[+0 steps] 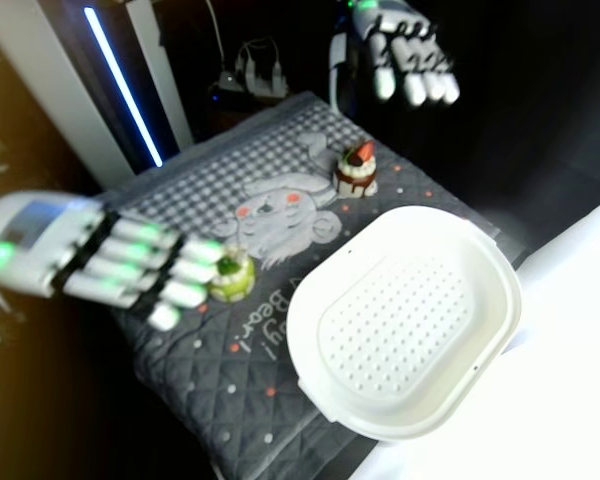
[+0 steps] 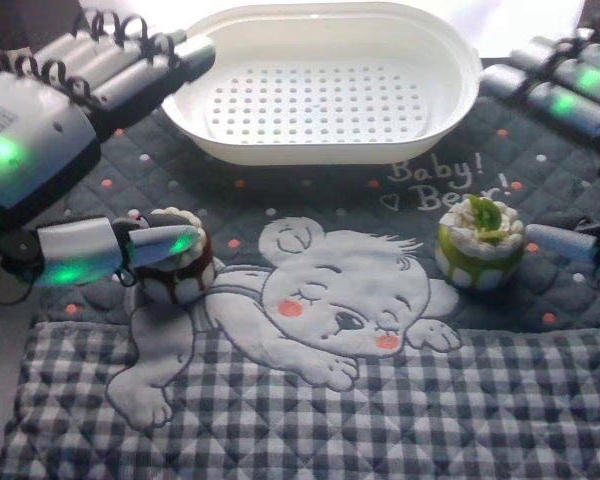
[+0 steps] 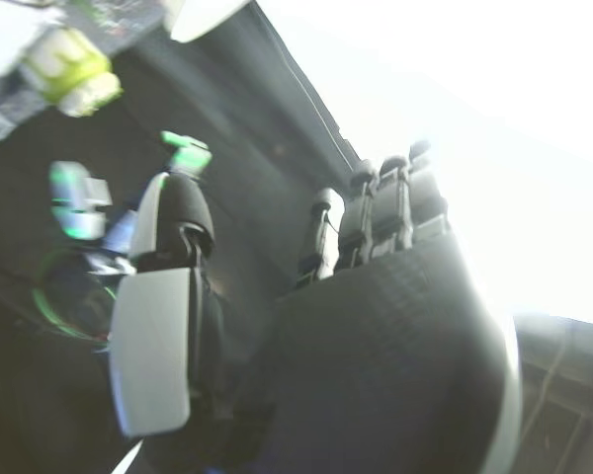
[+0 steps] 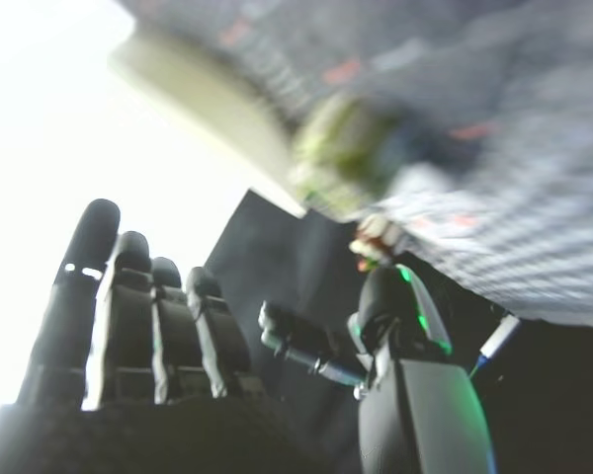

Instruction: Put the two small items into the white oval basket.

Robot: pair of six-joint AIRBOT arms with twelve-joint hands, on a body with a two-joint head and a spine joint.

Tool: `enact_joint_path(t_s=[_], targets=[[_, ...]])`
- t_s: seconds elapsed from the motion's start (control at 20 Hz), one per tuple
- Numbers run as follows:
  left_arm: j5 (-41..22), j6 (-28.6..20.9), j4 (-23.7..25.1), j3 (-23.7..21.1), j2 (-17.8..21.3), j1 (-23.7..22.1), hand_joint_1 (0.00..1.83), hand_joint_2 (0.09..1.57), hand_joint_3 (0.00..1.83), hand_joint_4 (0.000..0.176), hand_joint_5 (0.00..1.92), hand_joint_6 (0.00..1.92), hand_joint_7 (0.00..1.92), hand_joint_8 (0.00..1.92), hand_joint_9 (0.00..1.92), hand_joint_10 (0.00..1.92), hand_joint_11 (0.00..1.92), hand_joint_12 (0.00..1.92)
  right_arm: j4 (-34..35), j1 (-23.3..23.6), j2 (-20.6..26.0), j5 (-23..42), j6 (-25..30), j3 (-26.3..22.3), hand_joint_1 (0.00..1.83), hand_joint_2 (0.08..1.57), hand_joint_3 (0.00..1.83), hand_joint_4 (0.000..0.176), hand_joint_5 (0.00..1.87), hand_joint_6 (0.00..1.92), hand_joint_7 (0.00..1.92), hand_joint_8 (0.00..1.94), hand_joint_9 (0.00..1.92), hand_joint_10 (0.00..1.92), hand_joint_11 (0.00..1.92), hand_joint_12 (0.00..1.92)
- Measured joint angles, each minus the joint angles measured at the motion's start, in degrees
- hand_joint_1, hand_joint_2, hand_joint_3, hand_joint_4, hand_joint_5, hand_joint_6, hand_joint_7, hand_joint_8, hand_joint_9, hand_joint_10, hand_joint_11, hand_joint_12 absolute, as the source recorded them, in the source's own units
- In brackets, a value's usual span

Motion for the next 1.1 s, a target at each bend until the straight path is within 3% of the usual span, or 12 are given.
enact_joint_path(t_s=[0.2, 0.25, 0.4, 0.5, 0.55, 0.7, 0.8, 0.9, 0.95, 1.0, 1.05, 1.1], targets=[[1.2, 0.1, -0.6, 0.0, 0.0, 0.0, 0.63, 1.13, 0.0, 0.021, 0.07, 0.0, 0.0, 0.0, 0.0, 0.0, 0.06, 0.04, -1.0, -0.1, -1.1, -4.5, -0.2, 0.0, 0.48, 1.17, 0.0, 0.069, 0.0, 0.0, 0.0, 0.0, 0.0, 0.0, 0.0, 0.0], [1.4, 0.1, -0.3, 0.0, -0.4, 0.0, 0.58, 1.14, 0.0, 0.002, 0.06, 0.01, 0.02, 0.0, 0.03, 0.0, 0.0, 0.48, -0.3, -0.1, -1.1, -4.3, -0.3, 0.4, 0.61, 1.14, 0.0, 0.066, 0.0, 0.0, 0.0, 0.0, 0.0, 0.0, 0.0, 0.0], [4.1, 0.0, -0.5, 1.2, -2.8, 0.0, 0.57, 1.13, 0.0, 0.0, 0.07, 0.01, 0.05, 0.0, 0.06, 0.01, 0.0, 0.86, 0.2, -0.1, -2.2, -5.2, -0.3, 1.5, 0.66, 1.13, 0.0, 0.072, 0.0, 0.0, 0.0, 0.0, 0.0, 0.0, 0.0, 0.0], [7.9, -1.9, -2.4, 3.7, -5.7, 0.0, 0.58, 1.12, 0.0, 0.0, 0.09, 0.01, 0.1, 0.01, 0.08, 0.01, 0.0, 0.74, 0.2, -0.1, -4.1, -7.1, -0.3, 2.5, 0.64, 1.13, 0.0, 0.09, 0.0, 0.0, 0.0, 0.0, 0.0, 0.0, 0.0, 0.0], [10.3, -2.1, -4.8, 5.4, -7.3, 0.2, 0.6, 1.11, 0.0, 0.0, 0.08, 0.0, 0.09, 0.0, 0.1, 0.02, 0.0, 0.71, 0.2, -0.1, -5.3, -8.3, -0.3, 3.1, 0.64, 1.13, 0.0, 0.067, 0.0, 0.0, 0.0, 0.0, 0.0, 0.0, 0.0, 0.0], [14.8, -2.3, -9.3, 8.0, -9.9, 0.9, 0.84, 1.08, 0.0, 0.047, 0.11, 0.0, 0.12, 0.0, 0.14, 0.02, 0.0, 1.01, 0.8, -0.1, -7.6, -10.7, -0.3, 4.9, 0.77, 1.12, 0.0, 0.058, 0.0, 0.0, 0.0, 0.0, 0.02, 0.01, 0.07, 0.04], [16.2, -2.5, -9.4, 9.1, -11.7, 0.9, 1.05, 1.07, 0.0, 0.076, 0.27, 0.02, 0.26, 0.02, 0.28, 0.07, 0.0, 1.37, 1.5, -0.1, -8.7, -11.8, -0.3, 5.9, 0.95, 1.11, 0.01, 0.014, 0.11, 0.02, 0.09, 0.01, 0.14, 0.02, 0.0, 0.64], [16.3, -3.1, -9.9, 9.2, -12.3, 1.4, 1.06, 1.08, 0.0, 0.068, 0.31, 0.02, 0.31, 0.02, 0.39, 0.13, 0.0, 1.57, 1.8, -0.1, -9.5, -11.6, 0.2, 6.4, 0.97, 1.13, 0.01, 0.011, 0.14, 0.02, 0.15, 0.02, 0.2, 0.04, 0.0, 0.91], [15.7, -3.8, -10.0, 9.3, -12.4, 1.7, 1.15, 1.08, 0.0, 0.0, 0.47, 0.0, 0.5, 0.07, 0.4, 0.91, 0.11, 1.85, 1.8, 0.1, -9.8, -11.5, 0.2, 6.6, 0.94, 1.17, 0.01, 0.0, 0.25, 0.04, 0.3, 0.03, 0.34, 0.1, 0.0, 1.25], [15.2, -4.2, -10.1, 9.3, -12.4, 1.9, 1.28, 1.08, 0.0, 0.0, 0.68, 0.08, 0.51, 0.72, 0.49, 1.4, 0.39, 1.89, 1.8, 0.1, -9.9, -11.6, 0.3, 6.7, 1.04, 1.2, 0.01, 0.0, 0.22, 0.7, 0.33, 0.88, 0.38, 1.15, 0.17, 1.69], [14.1, -5.3, -10.1, 9.5, -12.4, 2.2, 1.18, 1.22, 0.01, 0.0, 0.7, 1.05, 0.67, 1.38, 0.54, 1.64, 0.54, 1.91, 1.9, 0.3, -10.1, -11.7, 0.2, 6.8, 1.21, 1.29, 0.0, 0.0, 0.13, 1.34, 0.54, 1.48, 0.45, 1.72, 0.37, 1.87], [13.7, -5.6, -10.1, 9.5, -12.4, 2.3, 1.15, 1.27, 0.01, 0.0, 0.69, 1.3, 0.66, 1.56, 0.6, 1.75, 0.63, 1.92, 1.9, 0.3, -10.1, -11.7, 0.2, 6.9, 1.08, 1.38, 0.01, 0.0, 0.31, 1.69, 0.6, 1.66, 0.53, 1.87, 0.5, 1.91]])
